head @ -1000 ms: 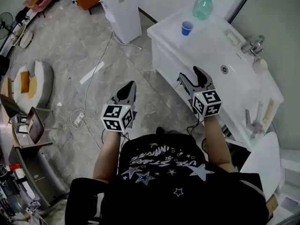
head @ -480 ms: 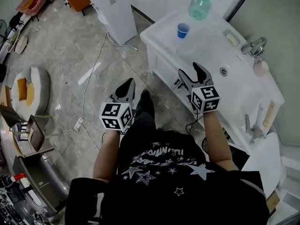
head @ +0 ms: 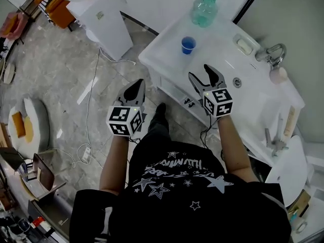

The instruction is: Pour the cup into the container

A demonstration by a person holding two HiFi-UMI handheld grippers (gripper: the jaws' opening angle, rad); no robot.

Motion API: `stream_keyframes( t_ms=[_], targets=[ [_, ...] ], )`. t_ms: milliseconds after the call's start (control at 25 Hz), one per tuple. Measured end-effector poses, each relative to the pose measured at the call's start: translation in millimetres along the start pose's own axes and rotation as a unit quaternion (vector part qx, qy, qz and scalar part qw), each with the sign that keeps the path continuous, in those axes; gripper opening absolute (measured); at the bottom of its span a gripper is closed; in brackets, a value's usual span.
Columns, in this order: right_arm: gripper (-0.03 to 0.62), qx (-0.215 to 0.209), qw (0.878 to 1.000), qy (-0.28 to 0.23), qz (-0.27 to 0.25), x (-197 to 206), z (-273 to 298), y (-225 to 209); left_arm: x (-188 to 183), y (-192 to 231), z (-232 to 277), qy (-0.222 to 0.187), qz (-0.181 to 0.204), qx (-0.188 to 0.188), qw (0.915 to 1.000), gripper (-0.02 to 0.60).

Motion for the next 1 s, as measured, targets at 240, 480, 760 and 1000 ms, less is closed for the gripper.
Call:
stream_keyframes(
  t_ms=[240,480,760,1000],
  targets=[
    [0.306,0.017,1.0,0.022,-0.003,12,44,-28,-8,29,65,0.023,0.0,0.036,0.9991,0.009],
    [0.351,0.032,0.999,0.042,-0.01,28,74,-56,-10,44,119,0.039,-0.001,0.062,0.9973,0.009],
    [0.344,0.026,0.996,0.074,-0.034,53,98,-71,-3,53,156,0.064,-0.005,0.088,0.9941,0.009],
    [0.344,0.017,0.996,0.08,-0.035,65,125,-76,3,64,181,0.083,-0.002,0.105,0.991,0.009]
  ],
)
Point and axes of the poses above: the fingertips, and each gripper's own axes: z forward along the fingers, y to its left, x out of its underside, the point moved 3 cm from there along -z, backward along the fingers, and after that the axes turned 11 degrees about -y, right-handed, at the moved point
